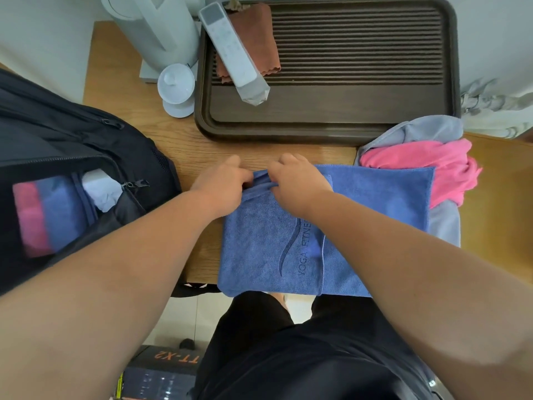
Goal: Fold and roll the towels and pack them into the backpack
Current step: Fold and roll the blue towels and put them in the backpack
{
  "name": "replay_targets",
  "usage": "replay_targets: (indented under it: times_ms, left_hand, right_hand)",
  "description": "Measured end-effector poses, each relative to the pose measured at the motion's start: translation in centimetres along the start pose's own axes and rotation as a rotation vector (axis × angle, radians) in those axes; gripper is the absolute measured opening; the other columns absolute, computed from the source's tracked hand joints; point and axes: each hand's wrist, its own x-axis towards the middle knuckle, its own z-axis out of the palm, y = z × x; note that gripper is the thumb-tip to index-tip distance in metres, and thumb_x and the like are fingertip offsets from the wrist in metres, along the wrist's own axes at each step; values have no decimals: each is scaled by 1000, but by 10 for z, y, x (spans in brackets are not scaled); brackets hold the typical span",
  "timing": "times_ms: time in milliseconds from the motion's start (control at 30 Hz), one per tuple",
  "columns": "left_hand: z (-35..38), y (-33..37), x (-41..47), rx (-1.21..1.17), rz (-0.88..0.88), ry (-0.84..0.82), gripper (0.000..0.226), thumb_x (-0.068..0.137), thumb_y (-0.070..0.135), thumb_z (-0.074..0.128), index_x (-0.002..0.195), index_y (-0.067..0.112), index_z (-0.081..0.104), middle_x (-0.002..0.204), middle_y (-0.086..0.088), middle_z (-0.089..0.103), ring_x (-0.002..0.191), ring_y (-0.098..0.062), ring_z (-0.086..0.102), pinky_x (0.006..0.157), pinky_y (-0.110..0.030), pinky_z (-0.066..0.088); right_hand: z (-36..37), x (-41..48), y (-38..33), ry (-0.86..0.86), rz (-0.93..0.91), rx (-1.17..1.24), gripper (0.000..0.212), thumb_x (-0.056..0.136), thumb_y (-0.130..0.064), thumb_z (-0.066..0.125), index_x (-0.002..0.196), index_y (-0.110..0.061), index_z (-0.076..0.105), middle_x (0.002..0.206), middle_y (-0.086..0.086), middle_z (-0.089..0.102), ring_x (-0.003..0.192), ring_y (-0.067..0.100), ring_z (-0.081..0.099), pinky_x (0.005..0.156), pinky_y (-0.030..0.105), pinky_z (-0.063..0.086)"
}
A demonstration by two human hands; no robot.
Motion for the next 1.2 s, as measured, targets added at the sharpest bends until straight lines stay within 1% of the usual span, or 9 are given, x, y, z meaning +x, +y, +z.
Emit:
replay_targets:
  times_ms: [100, 233, 300, 400, 600, 733, 900, 1100, 1200]
  left_hand:
    - [-2, -2, 1, 58, 132, -1, 18, 94, 13, 53, 106, 19, 65, 101, -2, 37, 90, -22, 36, 70, -37, 32]
    - [-4, 3, 0, -34, 193, -63, 12, 93, 15, 54, 96, 18, 66, 109, -2, 43, 96, -27, 45, 74, -39, 38]
    - [-6, 9, -1, 14, 166, -124, 9, 94, 23, 55, 92, 23, 63, 107, 0, 42, 98, -25, 47, 74, -38, 38]
    - [-13, 15, 1, 261, 98, -86, 31, 97, 42, 45, 103, 24, 70, 98, 0, 42, 99, -25, 48, 73, -38, 39]
    - [-26, 19, 0, 440, 99, -165, 38, 100, 41, 37, 117, 25, 67, 96, 0, 42, 97, -24, 47, 83, -42, 43]
    - [-31, 18, 1, 403, 120, -168, 36, 100, 34, 37, 118, 22, 65, 96, -1, 46, 92, -23, 45, 79, -41, 45]
    - [-31, 16, 6, 382, 231, -381, 35, 101, 34, 39, 130, 26, 55, 112, -2, 47, 108, -26, 49, 86, -43, 45]
    - [-28, 12, 13, 424, 216, -531, 32, 102, 38, 38, 119, 23, 61, 111, -1, 44, 96, -22, 51, 86, -43, 48]
    - [-27, 8, 13, 318, 213, -453, 22, 101, 34, 42, 112, 20, 55, 107, -2, 46, 93, -22, 52, 82, -44, 48]
  right_hand:
    - [-9, -1, 4, 1, 35, 130, 14, 93, -12, 52, 91, -21, 41, 89, 2, 50, 84, 28, 51, 68, 40, 46]
    - [-13, -10, 4, 8, 35, 158, 12, 93, -14, 51, 92, -22, 41, 78, -1, 51, 72, 28, 52, 63, 43, 51]
    - [-14, -13, 4, -8, 62, 157, 9, 94, -13, 50, 98, -19, 45, 77, 0, 53, 72, 28, 53, 62, 39, 47]
    - [-17, -15, 5, -71, 97, 102, 11, 94, -13, 51, 104, -16, 53, 88, 4, 59, 81, 28, 55, 67, 37, 48]
    - [-20, -16, 6, -110, 114, 90, 7, 97, -17, 51, 104, -19, 52, 83, 0, 53, 78, 24, 52, 62, 33, 39]
    - [-17, -15, 6, -117, 146, 99, 8, 97, -15, 50, 98, -23, 47, 77, -3, 49, 67, 16, 47, 56, 31, 37]
    - [-18, -17, 6, -112, 147, 118, 8, 99, -16, 50, 100, -23, 47, 78, -4, 48, 71, 18, 49, 58, 31, 38]
    - [-19, -17, 5, -105, 123, 125, 5, 102, -22, 50, 100, -21, 45, 83, 0, 52, 80, 25, 54, 65, 33, 42]
    - [-17, -19, 8, -100, 109, 107, 7, 102, -21, 50, 99, -21, 44, 84, 1, 50, 80, 26, 52, 65, 35, 40]
